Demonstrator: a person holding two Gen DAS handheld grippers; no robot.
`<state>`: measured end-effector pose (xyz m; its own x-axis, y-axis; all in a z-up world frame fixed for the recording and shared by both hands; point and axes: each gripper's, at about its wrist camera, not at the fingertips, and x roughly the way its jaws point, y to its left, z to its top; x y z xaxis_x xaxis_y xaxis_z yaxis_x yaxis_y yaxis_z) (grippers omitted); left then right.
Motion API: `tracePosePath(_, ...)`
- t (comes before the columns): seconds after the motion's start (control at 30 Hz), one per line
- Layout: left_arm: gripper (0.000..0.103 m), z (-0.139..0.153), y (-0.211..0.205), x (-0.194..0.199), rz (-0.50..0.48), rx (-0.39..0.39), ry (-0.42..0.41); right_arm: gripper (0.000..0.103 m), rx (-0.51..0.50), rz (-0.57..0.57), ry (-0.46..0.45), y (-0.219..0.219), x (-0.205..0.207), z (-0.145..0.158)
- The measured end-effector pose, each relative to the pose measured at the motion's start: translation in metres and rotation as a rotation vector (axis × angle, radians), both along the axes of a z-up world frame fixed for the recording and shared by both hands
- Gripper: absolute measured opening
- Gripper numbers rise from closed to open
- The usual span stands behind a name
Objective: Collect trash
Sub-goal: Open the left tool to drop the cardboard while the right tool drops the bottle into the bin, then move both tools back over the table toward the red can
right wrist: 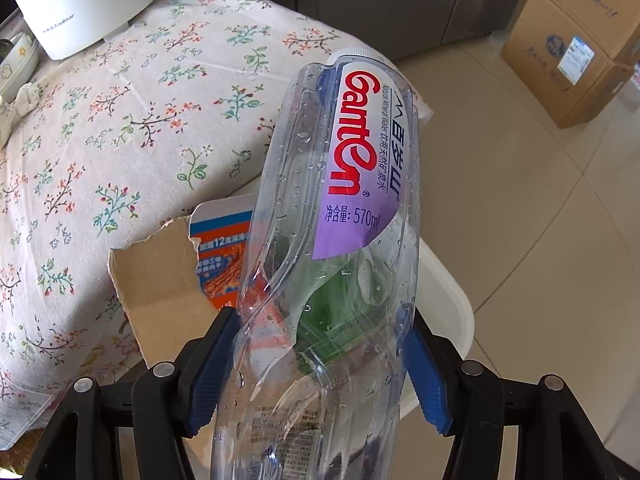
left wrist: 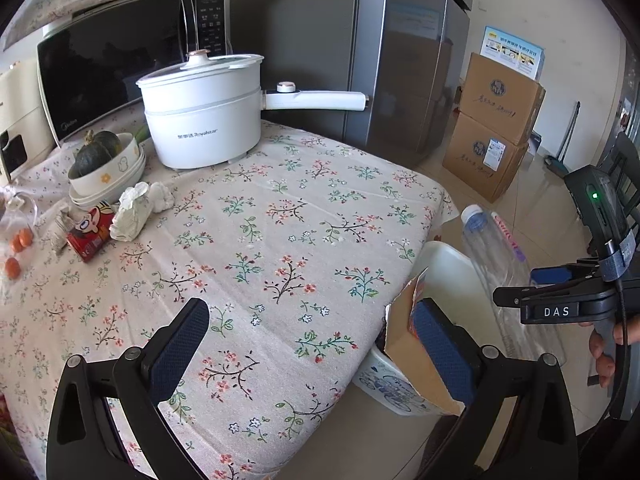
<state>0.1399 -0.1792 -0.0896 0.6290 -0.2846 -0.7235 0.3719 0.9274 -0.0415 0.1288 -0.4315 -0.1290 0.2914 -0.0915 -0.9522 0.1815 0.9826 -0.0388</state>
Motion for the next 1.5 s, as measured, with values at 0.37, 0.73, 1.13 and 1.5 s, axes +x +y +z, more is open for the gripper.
tracePosePath(0.37,0.103,0.007,0.024,0.004,0.041,0.000,-0.002,0.083,0.027,0.021,-0.061,0.021,0.002,0.017)
tracePosePath(0.73,0.103,0.008,0.073,0.014,0.124,0.022,0.000,0.083,0.014,0.079,-0.092,0.058,0.017,0.023)
tracePosePath(1.13,0.103,0.008,0.163,0.019,0.264,0.024,0.008,0.083,0.043,0.141,-0.118,0.123,0.045,0.027)
tracePosePath(1.5,0.103,-0.013,0.244,0.055,0.244,0.090,0.060,0.083,0.076,0.246,-0.155,0.193,0.085,0.020)
